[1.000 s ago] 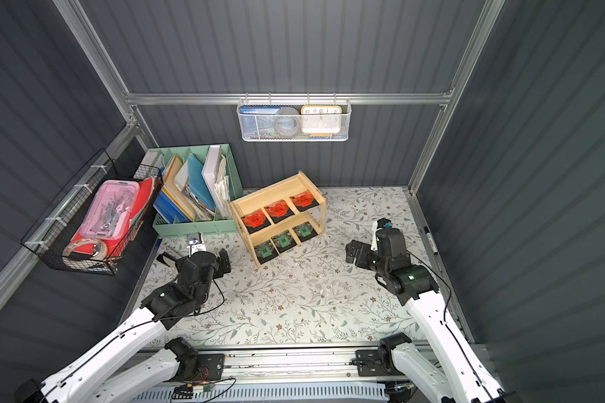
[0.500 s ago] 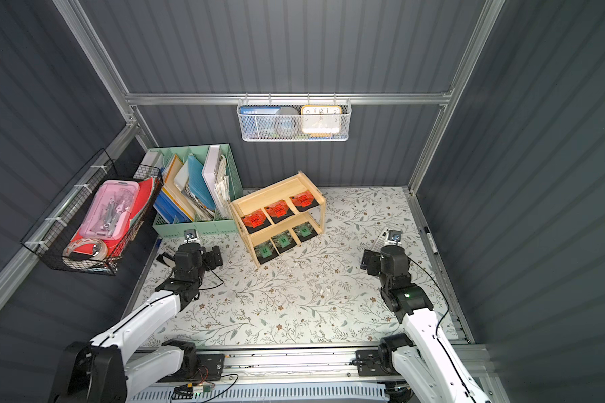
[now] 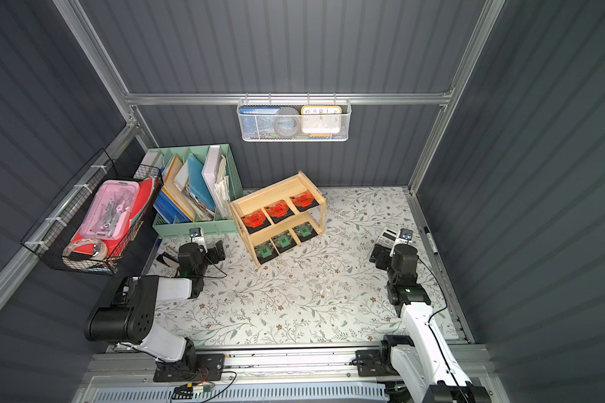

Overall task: Place the tea bags on the shelf by color
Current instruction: Reset both arms

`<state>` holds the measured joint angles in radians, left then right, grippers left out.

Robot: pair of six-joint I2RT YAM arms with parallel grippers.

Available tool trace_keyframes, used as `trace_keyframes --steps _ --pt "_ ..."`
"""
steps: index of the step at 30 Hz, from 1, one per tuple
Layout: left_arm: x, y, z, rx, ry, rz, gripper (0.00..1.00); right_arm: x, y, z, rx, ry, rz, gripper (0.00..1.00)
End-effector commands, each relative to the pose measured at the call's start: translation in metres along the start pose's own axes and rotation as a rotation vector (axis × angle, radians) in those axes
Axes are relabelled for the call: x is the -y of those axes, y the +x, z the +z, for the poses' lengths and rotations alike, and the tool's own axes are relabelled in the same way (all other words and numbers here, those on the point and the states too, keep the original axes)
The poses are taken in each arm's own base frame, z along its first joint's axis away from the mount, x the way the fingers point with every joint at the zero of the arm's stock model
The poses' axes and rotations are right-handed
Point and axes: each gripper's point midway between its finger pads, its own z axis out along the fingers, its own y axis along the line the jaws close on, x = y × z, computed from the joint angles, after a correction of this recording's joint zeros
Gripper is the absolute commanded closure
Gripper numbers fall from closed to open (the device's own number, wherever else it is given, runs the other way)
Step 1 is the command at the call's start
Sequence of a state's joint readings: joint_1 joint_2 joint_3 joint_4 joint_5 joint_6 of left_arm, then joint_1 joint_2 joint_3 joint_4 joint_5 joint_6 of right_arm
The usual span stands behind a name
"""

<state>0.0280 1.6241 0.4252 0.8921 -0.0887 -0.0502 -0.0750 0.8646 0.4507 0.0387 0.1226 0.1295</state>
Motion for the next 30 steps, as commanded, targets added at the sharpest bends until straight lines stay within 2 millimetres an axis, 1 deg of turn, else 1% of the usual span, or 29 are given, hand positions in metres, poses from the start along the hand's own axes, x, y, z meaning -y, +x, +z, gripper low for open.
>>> trace_keyframes --steps 1,2,3,5,6,8,9,11,15,17,18,19,21,24,29,30 --pt "0.002 -0.014 0.003 0.113 0.031 0.011 0.0 -0.002 -0.007 0.007 0.057 -0.032 0.01 0.01" --pt "0.0 -0.013 0.007 0.107 0.025 0.006 0.0 -0.001 -0.007 0.009 0.059 -0.034 0.015 0.01" --pt "-0.003 -0.009 0.013 0.039 0.013 -0.007 0.0 -0.002 -0.005 0.012 0.058 -0.04 0.016 0.01" --pt "-0.017 -0.012 0.019 0.051 -0.001 -0.071 0.0 -0.002 -0.005 0.017 0.064 -0.046 0.016 0.01" --pt "-0.019 -0.008 0.019 0.014 -0.004 -0.078 0.0 -0.001 -0.005 0.02 0.067 -0.045 0.017 0.01" --pt "-0.019 -0.011 0.019 0.043 -0.004 -0.08 0.0 0.0 -0.006 0.026 0.075 -0.039 0.015 0.01" --pt "-0.02 -0.008 0.019 0.02 -0.008 -0.08 0.0 0.001 -0.006 0.029 0.077 -0.037 0.014 0.01" --pt "-0.02 -0.01 0.019 0.034 -0.009 -0.084 0.0 0.0 -0.007 0.035 0.084 -0.041 0.015 0.01" --pt "-0.024 -0.009 0.019 0.027 -0.032 -0.089 0.0 -0.012 -0.003 0.05 0.066 -0.103 0.024 0.01" --pt "-0.025 -0.009 0.018 0.024 -0.041 -0.089 0.0 -0.022 -0.003 0.056 0.066 -0.155 0.016 0.01" --pt "-0.025 -0.009 0.018 0.026 -0.039 -0.091 0.0 -0.025 0.004 0.064 0.048 -0.173 0.014 0.01" --pt "-0.025 -0.009 0.018 0.025 -0.039 -0.09 0.0 -0.028 0.006 0.067 0.051 -0.185 0.012 0.01" --pt "-0.025 -0.008 0.018 0.024 -0.04 -0.089 0.0 -0.027 0.009 0.073 0.066 -0.181 0.018 0.01" --pt "-0.026 -0.008 0.018 0.024 -0.045 -0.091 0.0 -0.024 0.014 0.078 0.105 -0.17 0.002 0.01" --pt "-0.027 -0.009 0.018 0.028 -0.049 -0.09 0.0 -0.027 0.032 0.088 0.12 -0.183 -0.015 0.01" --pt "-0.026 -0.009 0.018 0.028 -0.047 -0.091 0.0 -0.029 0.03 0.091 0.143 -0.184 -0.021 0.01"
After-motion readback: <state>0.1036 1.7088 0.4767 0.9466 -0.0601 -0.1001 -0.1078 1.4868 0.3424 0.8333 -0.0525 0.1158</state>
